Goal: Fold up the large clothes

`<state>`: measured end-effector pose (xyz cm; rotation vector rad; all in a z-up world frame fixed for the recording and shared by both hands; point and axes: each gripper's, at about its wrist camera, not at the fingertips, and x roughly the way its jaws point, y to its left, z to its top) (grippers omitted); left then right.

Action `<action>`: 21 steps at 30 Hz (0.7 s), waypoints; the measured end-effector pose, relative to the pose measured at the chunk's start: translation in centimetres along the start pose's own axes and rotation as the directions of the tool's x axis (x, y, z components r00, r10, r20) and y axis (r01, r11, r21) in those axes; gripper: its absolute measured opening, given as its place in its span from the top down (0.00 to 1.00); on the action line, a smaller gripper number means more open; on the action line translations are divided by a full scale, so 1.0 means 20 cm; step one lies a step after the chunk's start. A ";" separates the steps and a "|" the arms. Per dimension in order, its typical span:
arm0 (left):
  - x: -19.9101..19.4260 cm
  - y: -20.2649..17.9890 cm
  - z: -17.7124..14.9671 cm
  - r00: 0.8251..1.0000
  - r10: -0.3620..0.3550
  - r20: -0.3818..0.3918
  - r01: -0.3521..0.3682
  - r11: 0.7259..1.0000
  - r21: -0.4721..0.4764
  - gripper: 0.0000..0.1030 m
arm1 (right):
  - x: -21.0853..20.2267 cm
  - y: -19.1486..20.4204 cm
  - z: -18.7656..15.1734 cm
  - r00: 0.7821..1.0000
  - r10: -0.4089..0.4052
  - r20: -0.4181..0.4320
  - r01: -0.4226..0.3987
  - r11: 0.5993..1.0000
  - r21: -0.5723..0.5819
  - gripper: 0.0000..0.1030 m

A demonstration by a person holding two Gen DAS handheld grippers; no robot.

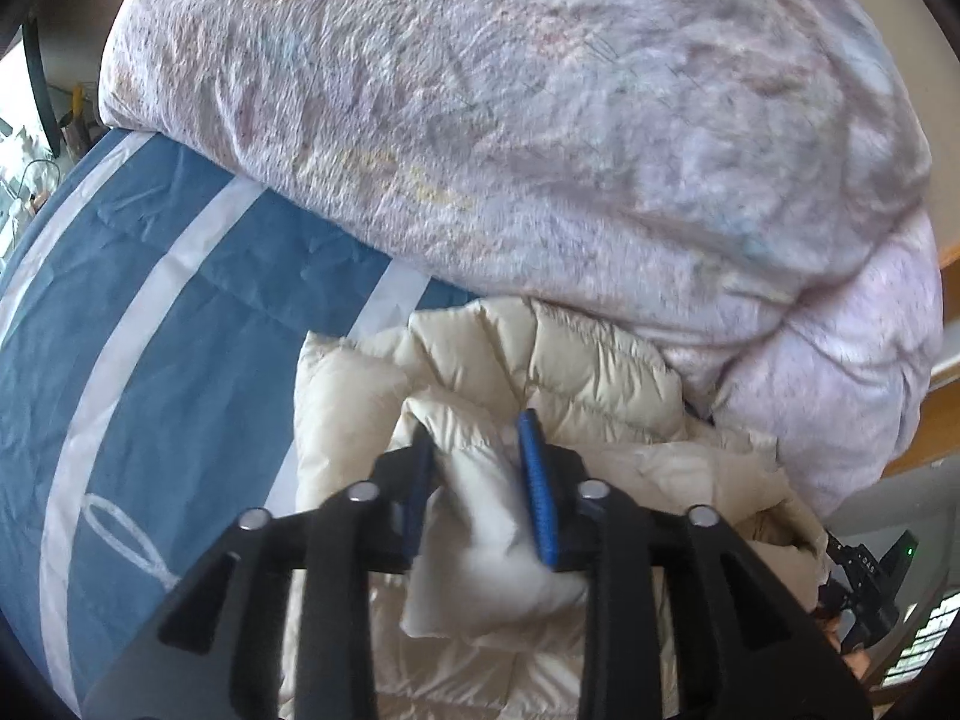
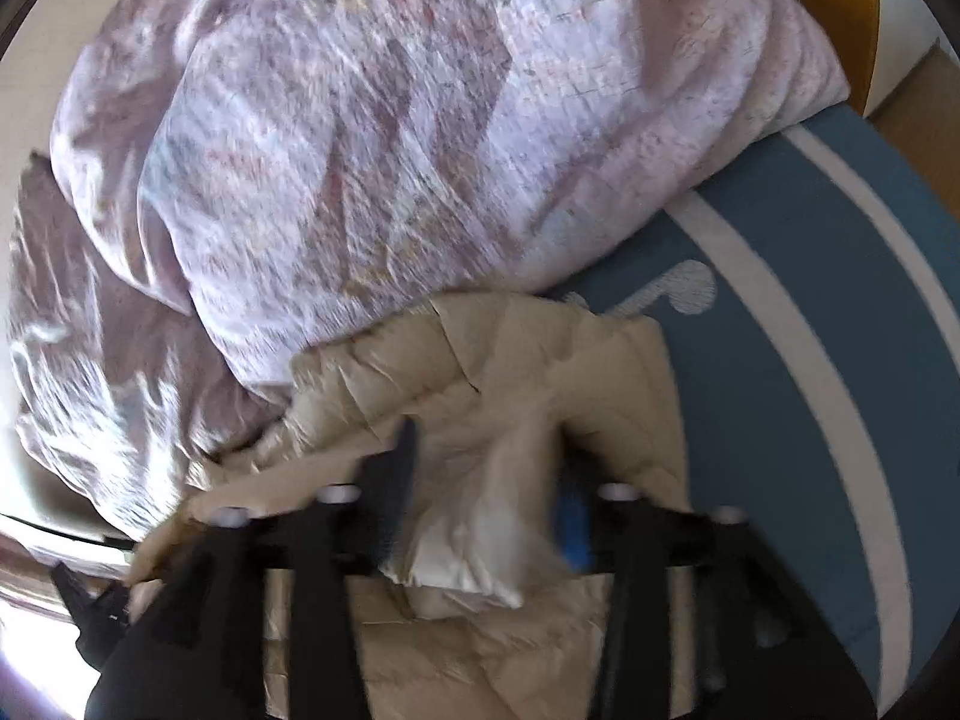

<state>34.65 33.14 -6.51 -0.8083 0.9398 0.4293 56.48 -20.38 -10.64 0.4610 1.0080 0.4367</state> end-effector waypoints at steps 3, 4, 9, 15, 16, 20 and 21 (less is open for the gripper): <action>-0.02 -0.01 0.05 0.999 0.018 0.035 -0.018 1.000 0.001 0.51 | -0.03 0.02 0.05 1.000 0.015 0.025 -0.015 1.000 -0.006 0.42; -0.04 -0.02 0.07 0.998 0.025 0.052 -0.025 1.000 0.008 0.47 | -0.04 0.02 0.06 0.999 0.015 0.035 -0.015 1.000 -0.010 0.42; -0.14 -0.05 0.11 0.993 0.039 0.110 -0.045 0.997 0.057 0.42 | -0.16 0.04 0.07 0.994 -0.002 0.109 0.010 0.997 -0.074 0.41; -0.21 -0.09 0.00 0.992 0.037 0.119 -0.052 0.991 0.124 0.41 | -0.19 0.05 -0.04 0.995 -0.017 0.093 0.032 0.986 -0.164 0.41; -0.21 -0.10 -0.03 0.992 0.036 0.118 -0.052 0.990 0.133 0.41 | -0.18 0.06 -0.07 0.996 -0.022 0.082 0.037 0.982 -0.186 0.41; -0.18 -0.15 -0.14 0.993 0.049 0.110 -0.069 0.981 0.180 0.37 | -0.10 0.11 -0.17 0.997 -0.056 0.044 0.065 0.965 -0.253 0.41; -0.15 -0.17 -0.17 0.993 0.061 0.105 -0.080 0.977 0.195 0.37 | -0.07 0.13 -0.19 0.997 -0.070 0.041 0.078 0.960 -0.270 0.41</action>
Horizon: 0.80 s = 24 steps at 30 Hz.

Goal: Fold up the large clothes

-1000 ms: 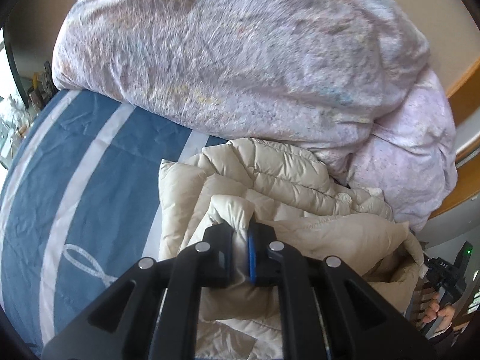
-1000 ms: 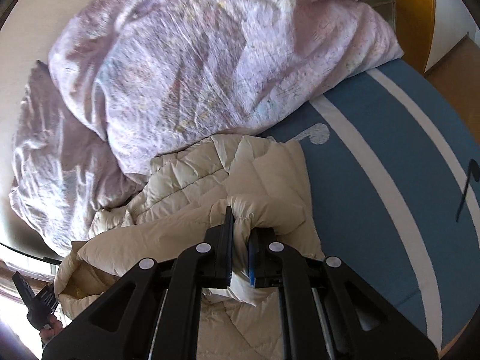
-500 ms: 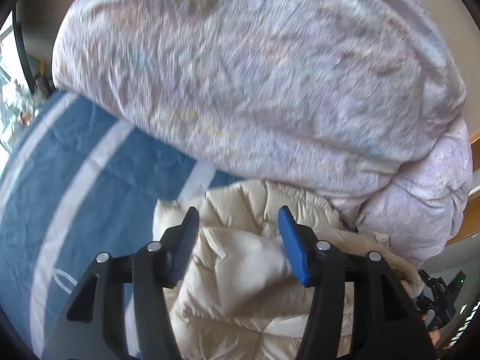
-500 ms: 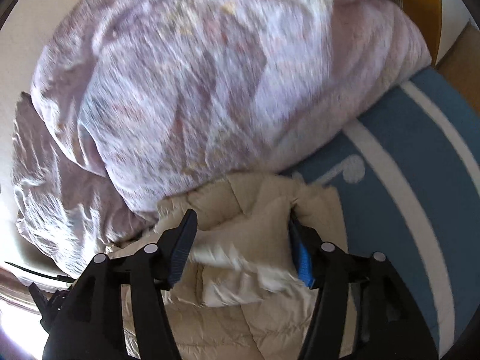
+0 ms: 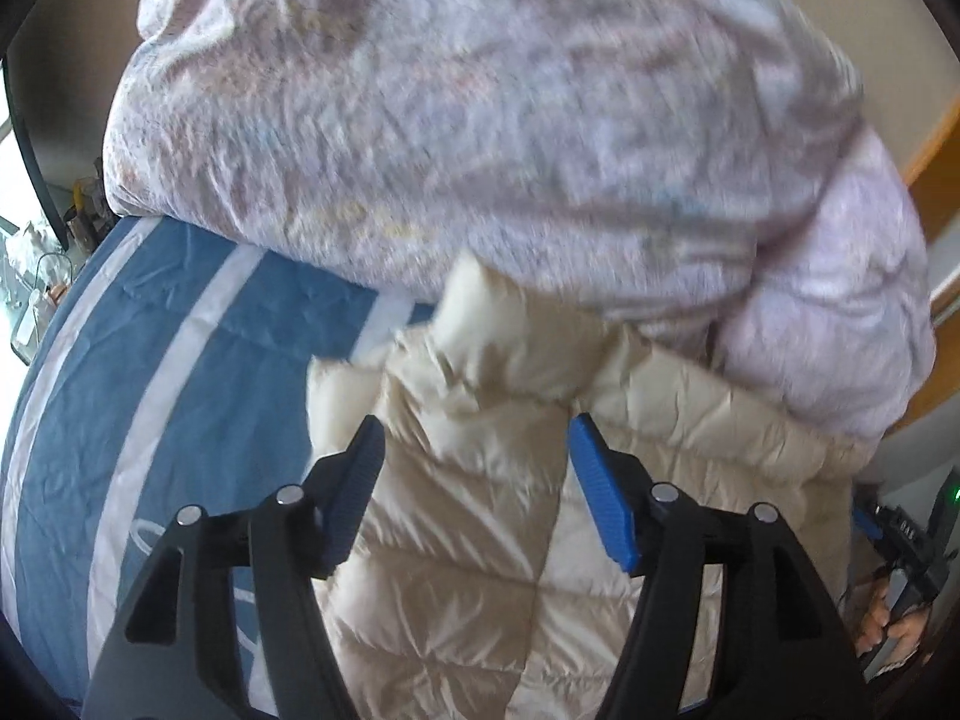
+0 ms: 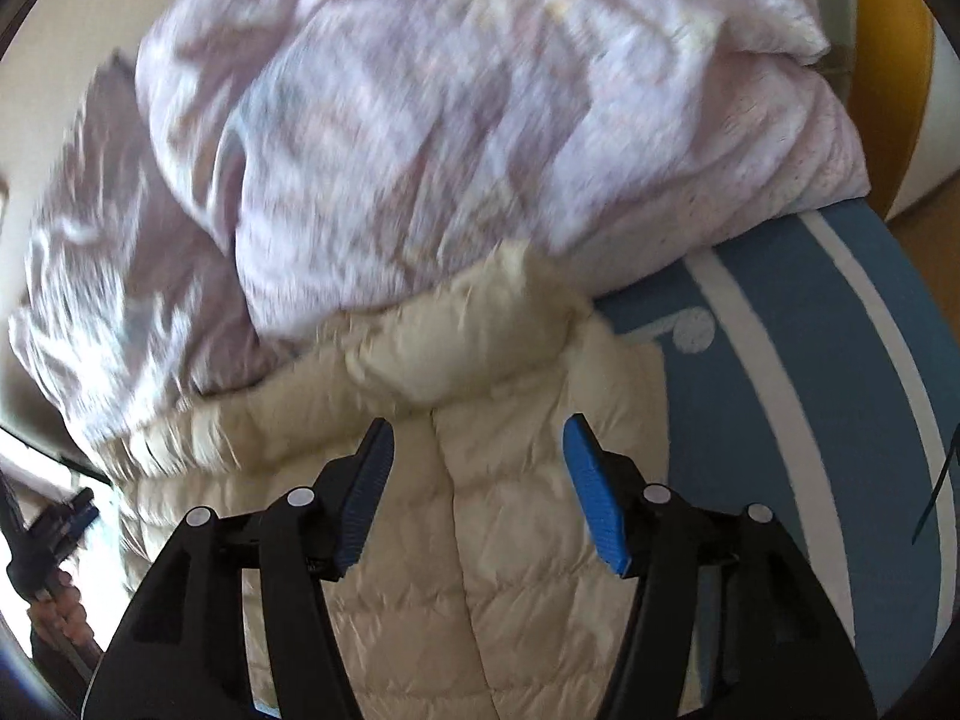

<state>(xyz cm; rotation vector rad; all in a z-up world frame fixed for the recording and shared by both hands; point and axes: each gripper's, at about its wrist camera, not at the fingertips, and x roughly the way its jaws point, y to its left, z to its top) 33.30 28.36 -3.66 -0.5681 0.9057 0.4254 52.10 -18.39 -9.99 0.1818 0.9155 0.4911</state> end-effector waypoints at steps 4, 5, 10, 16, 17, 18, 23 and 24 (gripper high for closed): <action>0.10 -0.07 -0.08 0.999 0.051 -0.003 -0.050 0.998 0.047 0.37 | 0.10 0.08 -0.04 0.997 -0.082 0.006 0.082 0.994 -0.070 0.41; 0.13 -0.08 -0.09 0.996 0.085 0.030 -0.086 0.996 0.027 0.37 | 0.12 0.09 -0.04 0.995 -0.099 0.010 0.099 0.992 -0.080 0.41; 0.23 -0.13 -0.12 0.980 0.177 0.090 -0.185 0.978 0.091 0.37 | 0.21 0.13 -0.02 0.980 -0.189 0.056 0.195 0.973 -0.125 0.41; 0.32 -0.12 -0.08 0.961 0.246 0.127 -0.258 0.962 0.089 0.32 | 0.31 0.14 0.01 0.968 -0.239 0.082 0.249 0.958 -0.140 0.41; 0.34 -0.11 -0.08 0.958 0.256 0.129 -0.268 0.959 0.088 0.30 | 0.32 0.14 0.01 0.966 -0.244 0.084 0.254 0.957 -0.140 0.41; 0.36 -0.10 -0.07 0.954 0.270 0.130 -0.283 0.955 0.088 0.30 | 0.33 0.14 0.01 0.965 -0.249 0.085 0.259 0.956 -0.141 0.41; 0.42 -0.08 -0.03 0.948 0.293 0.121 -0.304 0.949 0.083 0.24 | 0.40 0.12 -0.01 0.959 -0.261 0.111 0.275 0.950 -0.145 0.38; 0.43 -0.08 -0.03 0.948 0.294 0.118 -0.305 0.949 0.081 0.24 | 0.40 0.12 -0.02 0.959 -0.260 0.115 0.275 0.951 -0.144 0.38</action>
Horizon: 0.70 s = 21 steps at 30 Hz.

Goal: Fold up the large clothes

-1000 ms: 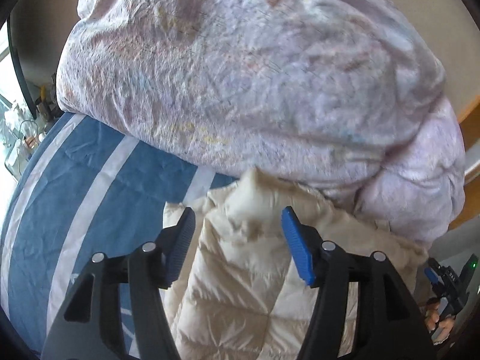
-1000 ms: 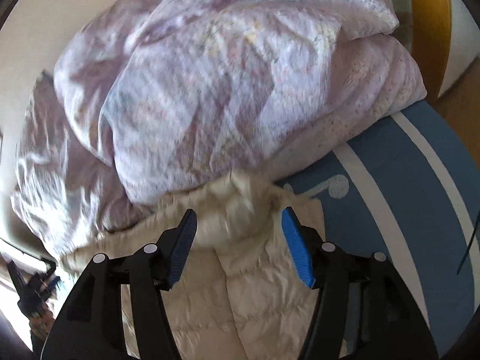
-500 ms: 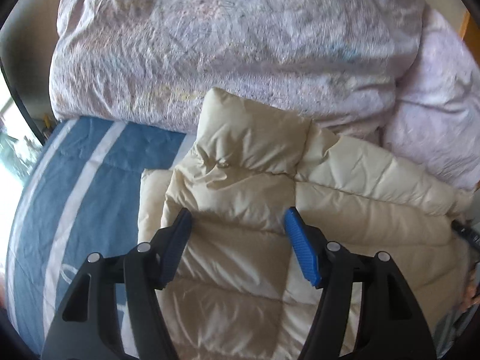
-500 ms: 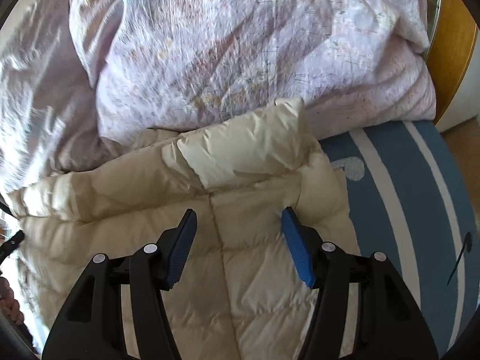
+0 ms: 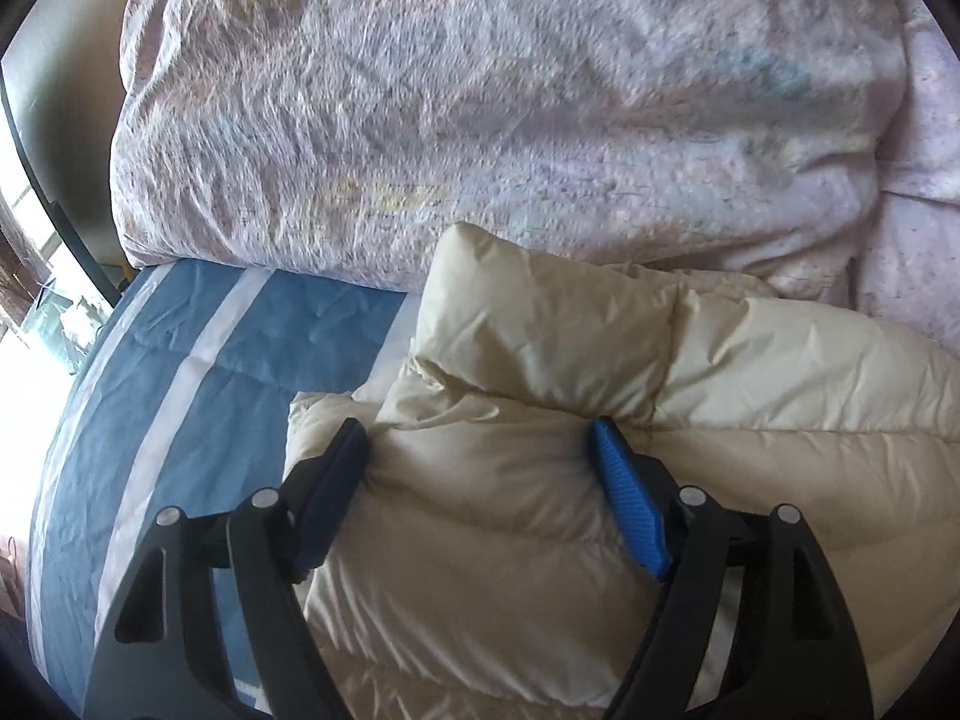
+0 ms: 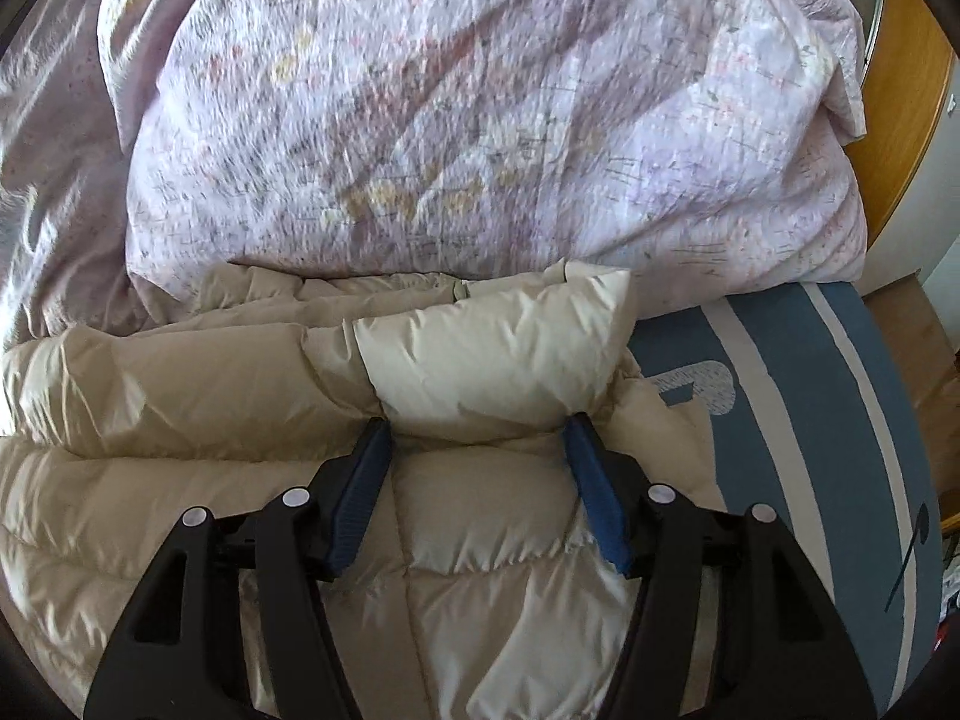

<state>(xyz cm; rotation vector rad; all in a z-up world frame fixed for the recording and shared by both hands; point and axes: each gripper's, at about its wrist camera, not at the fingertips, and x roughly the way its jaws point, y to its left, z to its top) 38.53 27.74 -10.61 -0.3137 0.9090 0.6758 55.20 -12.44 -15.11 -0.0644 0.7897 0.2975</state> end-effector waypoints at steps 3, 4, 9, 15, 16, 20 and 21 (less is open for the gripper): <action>0.04 0.01 0.00 1.000 0.000 -0.005 0.000 1.000 -0.003 0.21 | 0.03 -0.01 -0.02 1.000 -0.002 0.014 0.002 1.000 0.007 0.36; 0.05 0.01 0.00 1.000 0.001 -0.007 -0.001 1.000 -0.003 0.20 | 0.05 -0.01 -0.02 1.000 -0.003 0.019 0.003 1.000 0.011 0.35; 0.12 0.02 -0.01 1.000 -0.014 -0.016 0.014 1.000 -0.006 0.16 | 0.09 0.02 -0.05 0.999 -0.020 0.034 0.020 1.000 0.005 0.30; 0.18 0.05 -0.04 0.999 -0.030 -0.014 0.029 0.999 -0.020 0.12 | 0.19 0.11 -0.12 0.998 -0.049 0.049 0.050 0.999 -0.010 0.25; 0.18 0.06 -0.04 0.999 -0.031 -0.012 0.031 0.999 -0.022 0.11 | 0.19 0.11 -0.12 0.997 -0.053 0.053 0.054 0.998 -0.012 0.25; 0.21 0.07 -0.05 0.999 -0.036 -0.007 0.036 0.999 -0.030 0.08 | 0.23 0.17 -0.13 0.997 -0.059 0.059 0.060 0.998 -0.016 0.24; 0.22 0.07 -0.06 0.999 -0.037 -0.006 0.037 0.999 -0.031 0.08 | 0.23 0.17 -0.13 0.996 -0.059 0.060 0.060 0.998 -0.015 0.23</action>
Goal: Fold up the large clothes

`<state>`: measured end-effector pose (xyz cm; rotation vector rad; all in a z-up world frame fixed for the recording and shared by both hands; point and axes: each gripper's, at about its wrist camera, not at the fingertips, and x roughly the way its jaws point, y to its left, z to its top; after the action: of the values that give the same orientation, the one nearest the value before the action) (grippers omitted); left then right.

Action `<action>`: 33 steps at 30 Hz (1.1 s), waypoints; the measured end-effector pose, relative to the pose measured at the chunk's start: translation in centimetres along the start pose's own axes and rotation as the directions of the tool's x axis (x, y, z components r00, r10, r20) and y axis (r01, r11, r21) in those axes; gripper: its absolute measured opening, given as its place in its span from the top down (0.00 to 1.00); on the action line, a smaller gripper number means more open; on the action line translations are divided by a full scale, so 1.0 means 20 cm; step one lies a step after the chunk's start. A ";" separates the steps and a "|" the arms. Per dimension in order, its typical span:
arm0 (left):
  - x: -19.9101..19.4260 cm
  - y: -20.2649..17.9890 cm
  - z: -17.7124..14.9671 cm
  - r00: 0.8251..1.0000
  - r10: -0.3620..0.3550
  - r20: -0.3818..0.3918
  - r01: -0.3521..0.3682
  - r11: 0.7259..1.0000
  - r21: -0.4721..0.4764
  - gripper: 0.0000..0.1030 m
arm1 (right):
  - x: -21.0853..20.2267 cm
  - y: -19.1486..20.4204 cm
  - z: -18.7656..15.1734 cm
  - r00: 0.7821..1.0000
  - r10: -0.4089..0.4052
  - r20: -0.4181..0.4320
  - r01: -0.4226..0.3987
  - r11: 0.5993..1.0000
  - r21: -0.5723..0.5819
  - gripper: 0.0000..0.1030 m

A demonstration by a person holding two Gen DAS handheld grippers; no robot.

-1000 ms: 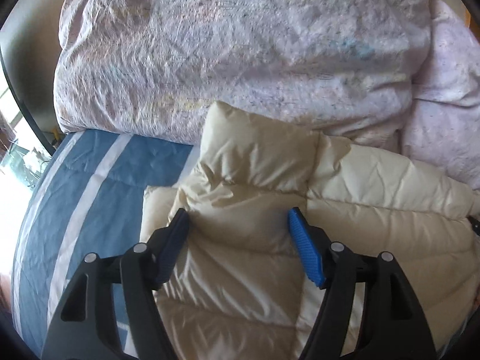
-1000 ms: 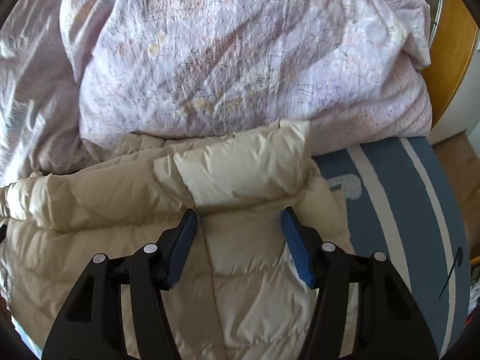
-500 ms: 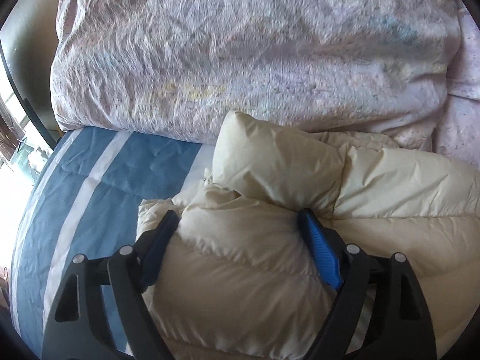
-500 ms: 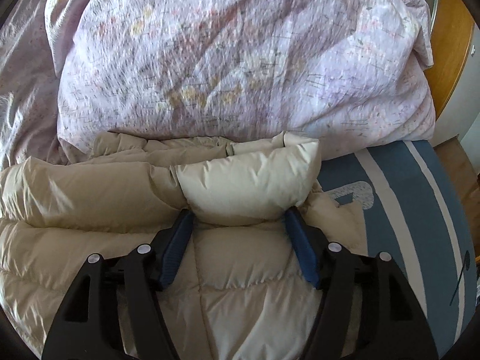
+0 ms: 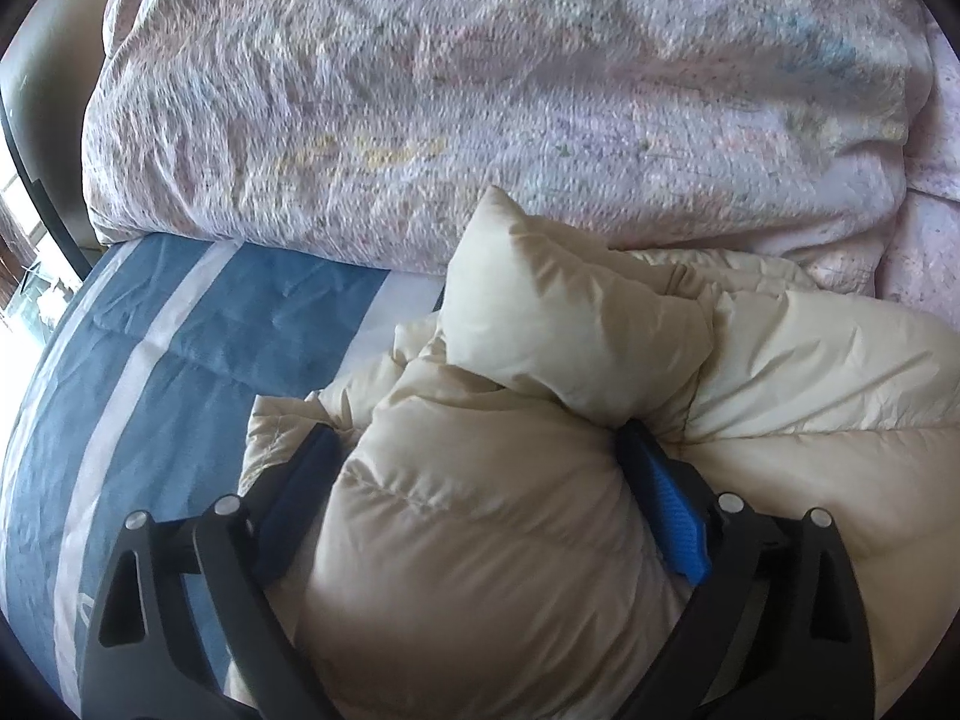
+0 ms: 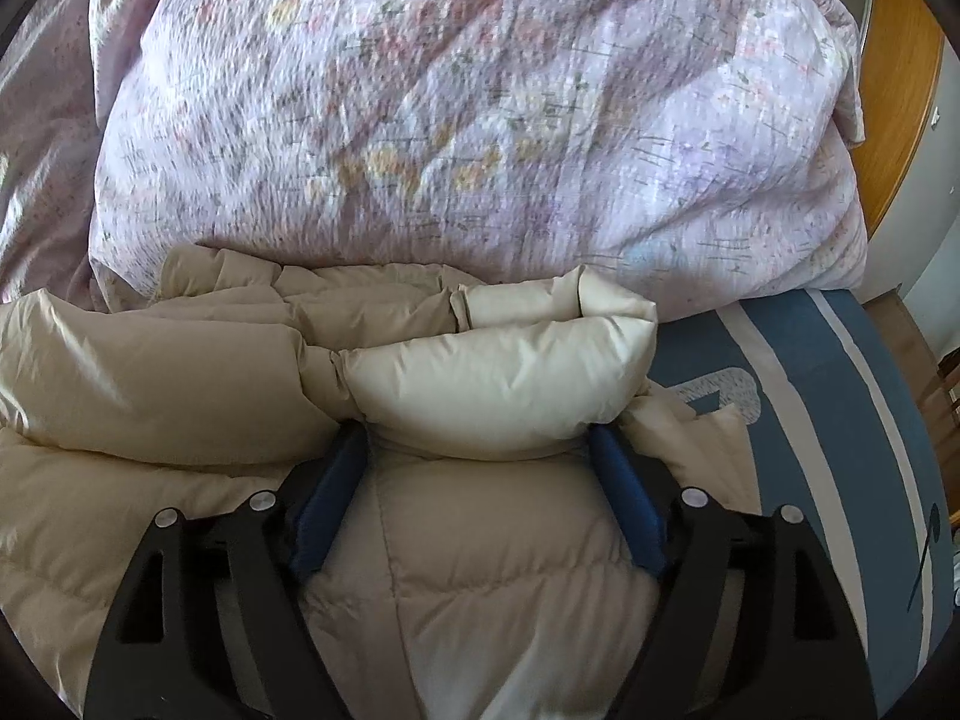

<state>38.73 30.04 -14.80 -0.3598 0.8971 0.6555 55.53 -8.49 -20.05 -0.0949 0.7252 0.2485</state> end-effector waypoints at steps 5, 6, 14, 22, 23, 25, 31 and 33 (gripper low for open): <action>0.05 0.01 -0.02 1.000 -0.004 0.005 0.004 1.000 -0.008 0.06 | 0.01 0.00 0.00 1.000 -0.001 0.000 0.001 1.000 0.001 0.22; 0.05 0.01 -0.03 1.000 -0.004 0.006 0.004 1.000 -0.009 0.06 | 0.01 0.00 0.00 1.000 -0.001 0.000 0.001 1.000 0.001 0.22; 0.10 0.02 -0.02 1.000 -0.009 0.005 0.009 1.000 -0.013 0.03 | 0.04 -0.04 0.04 1.000 0.007 -0.012 -0.007 1.000 0.012 0.18; 0.11 0.01 -0.02 1.000 -0.005 0.005 0.005 1.000 -0.012 0.03 | 0.11 -0.07 0.09 1.000 0.010 -0.026 -0.010 1.000 0.023 0.16; 0.11 0.01 -0.02 1.000 -0.004 0.004 0.004 1.000 -0.011 0.03 | 0.11 -0.08 0.10 1.000 0.008 -0.028 -0.007 1.000 0.021 0.16; 0.11 0.01 -0.01 1.000 -0.004 -0.005 0.004 1.000 -0.011 0.03 | 0.13 -0.08 0.12 0.999 0.008 -0.042 -0.007 1.000 0.017 0.15; -0.03 0.10 0.04 0.995 -0.074 -0.066 0.071 0.996 -0.053 0.06 | 0.04 -0.18 0.26 0.984 0.099 -0.146 -0.095 0.995 0.035 0.16; -0.11 0.16 0.03 0.994 -0.095 -0.053 0.092 0.994 -0.066 0.06 | -0.03 -0.25 0.29 0.985 0.114 -0.130 -0.107 0.993 0.056 0.15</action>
<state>36.10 31.97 -12.75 -0.4767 0.9088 0.5909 60.09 -12.43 -15.42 -0.0246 0.8704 0.3323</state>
